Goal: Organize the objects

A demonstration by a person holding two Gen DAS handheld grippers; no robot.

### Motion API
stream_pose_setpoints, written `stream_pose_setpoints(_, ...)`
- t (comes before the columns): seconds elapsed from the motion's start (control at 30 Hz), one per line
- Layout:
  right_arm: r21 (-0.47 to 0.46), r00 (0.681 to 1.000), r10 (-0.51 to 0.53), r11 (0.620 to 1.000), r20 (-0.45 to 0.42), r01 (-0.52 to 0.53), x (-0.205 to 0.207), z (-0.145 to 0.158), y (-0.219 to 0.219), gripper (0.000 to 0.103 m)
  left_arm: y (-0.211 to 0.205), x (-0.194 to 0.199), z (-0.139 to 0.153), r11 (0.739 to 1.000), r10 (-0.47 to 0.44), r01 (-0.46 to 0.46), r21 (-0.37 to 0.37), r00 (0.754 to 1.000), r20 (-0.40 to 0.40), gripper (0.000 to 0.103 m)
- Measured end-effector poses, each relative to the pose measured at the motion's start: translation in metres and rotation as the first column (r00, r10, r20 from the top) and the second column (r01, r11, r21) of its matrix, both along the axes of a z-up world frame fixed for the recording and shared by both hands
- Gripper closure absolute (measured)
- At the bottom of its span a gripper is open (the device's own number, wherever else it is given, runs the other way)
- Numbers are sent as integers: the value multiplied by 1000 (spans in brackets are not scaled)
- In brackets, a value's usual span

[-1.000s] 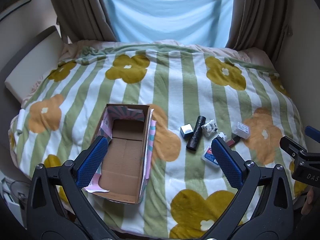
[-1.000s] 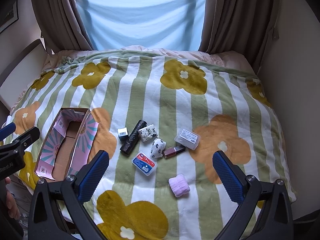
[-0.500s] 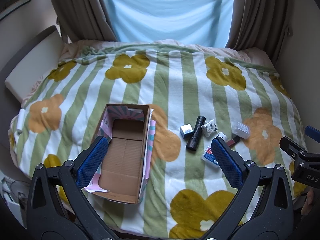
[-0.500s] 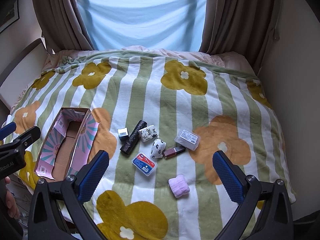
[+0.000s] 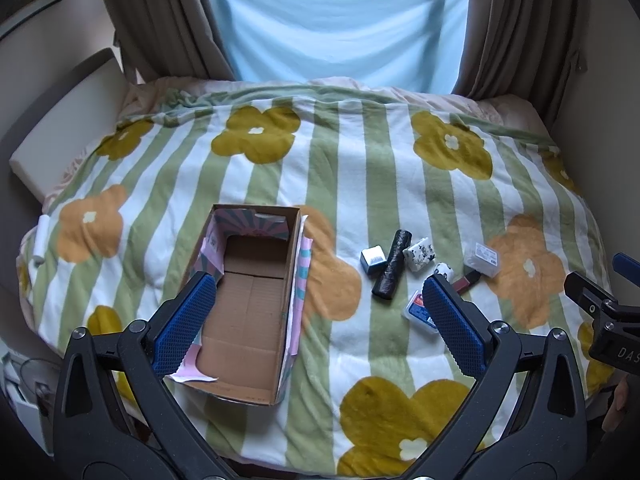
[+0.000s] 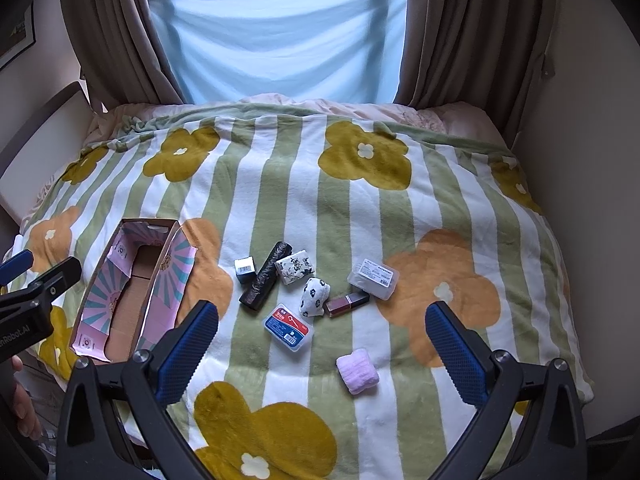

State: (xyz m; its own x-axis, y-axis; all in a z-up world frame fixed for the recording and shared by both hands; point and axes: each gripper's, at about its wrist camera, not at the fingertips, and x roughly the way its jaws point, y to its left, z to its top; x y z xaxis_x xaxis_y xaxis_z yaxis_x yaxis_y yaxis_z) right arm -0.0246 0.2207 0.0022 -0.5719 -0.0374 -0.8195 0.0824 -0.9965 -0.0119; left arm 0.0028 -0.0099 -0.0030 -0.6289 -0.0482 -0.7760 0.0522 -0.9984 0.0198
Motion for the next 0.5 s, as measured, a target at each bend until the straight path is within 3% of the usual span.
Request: stream_pose_setpoints(0.5, 2, 1000, 1, 1000, -6, 0, 2, 2, 0, 0, 0, 2, 2, 1000, 2, -2, -5, 1000, 0, 1)
